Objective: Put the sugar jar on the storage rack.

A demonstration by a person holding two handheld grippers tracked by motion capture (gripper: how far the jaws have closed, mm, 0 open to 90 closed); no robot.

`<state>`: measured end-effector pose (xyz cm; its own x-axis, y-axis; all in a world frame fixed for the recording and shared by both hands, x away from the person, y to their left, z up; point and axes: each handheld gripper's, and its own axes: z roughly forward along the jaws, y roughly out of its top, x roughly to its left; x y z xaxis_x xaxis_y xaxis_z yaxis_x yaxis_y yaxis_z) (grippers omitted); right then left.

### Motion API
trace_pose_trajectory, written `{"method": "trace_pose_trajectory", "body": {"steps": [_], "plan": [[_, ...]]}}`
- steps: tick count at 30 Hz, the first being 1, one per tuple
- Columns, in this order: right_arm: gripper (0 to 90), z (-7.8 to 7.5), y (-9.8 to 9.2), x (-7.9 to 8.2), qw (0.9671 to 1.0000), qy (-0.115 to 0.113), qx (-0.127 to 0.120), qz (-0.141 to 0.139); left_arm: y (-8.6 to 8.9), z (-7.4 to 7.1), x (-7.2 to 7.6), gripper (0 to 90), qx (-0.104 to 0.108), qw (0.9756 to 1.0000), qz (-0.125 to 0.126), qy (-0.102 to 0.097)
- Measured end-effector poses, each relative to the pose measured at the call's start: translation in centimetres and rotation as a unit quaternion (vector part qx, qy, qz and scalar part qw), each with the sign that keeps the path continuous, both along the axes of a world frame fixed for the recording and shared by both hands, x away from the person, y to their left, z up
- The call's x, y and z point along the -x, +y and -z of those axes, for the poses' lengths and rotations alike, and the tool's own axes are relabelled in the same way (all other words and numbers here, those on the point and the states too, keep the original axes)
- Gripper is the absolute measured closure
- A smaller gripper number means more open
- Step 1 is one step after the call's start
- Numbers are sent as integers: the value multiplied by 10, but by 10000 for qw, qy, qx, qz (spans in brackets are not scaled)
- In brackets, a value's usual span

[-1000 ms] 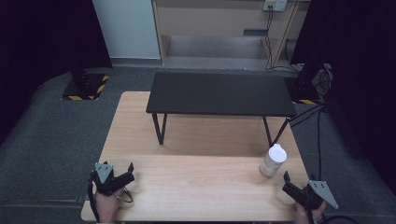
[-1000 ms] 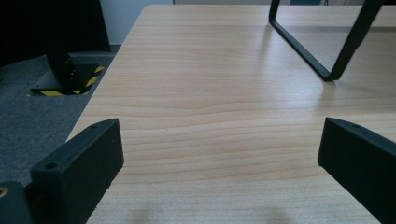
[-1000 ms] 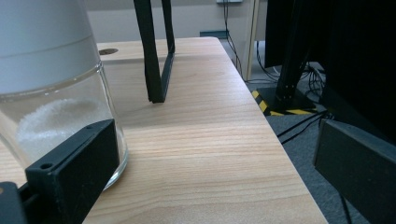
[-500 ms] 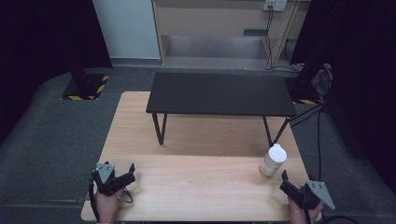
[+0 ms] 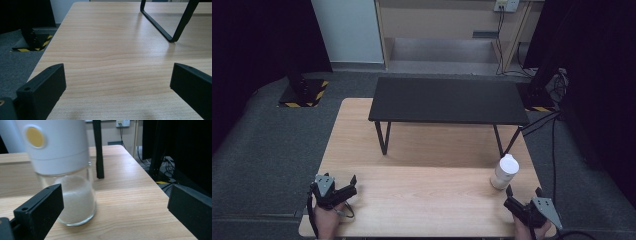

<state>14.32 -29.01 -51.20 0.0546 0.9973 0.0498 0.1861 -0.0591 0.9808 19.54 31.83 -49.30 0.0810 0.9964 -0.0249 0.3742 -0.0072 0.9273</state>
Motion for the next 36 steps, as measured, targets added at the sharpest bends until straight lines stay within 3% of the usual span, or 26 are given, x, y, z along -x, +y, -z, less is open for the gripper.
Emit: {"method": "trace_pose_trajectory", "body": {"steps": [12,23,36], "plan": [[5,0,13,5,9997,-212,-130,-63,1,0,0,0,-31,9999,102,-6],[7,-11,26,-4,9991,-297,13,-304,0,2,2,0,12,10000,15,-88],[8,-19,49,-18,9993,-322,145,-125,3,3,2,0,98,9999,37,-104]]}}
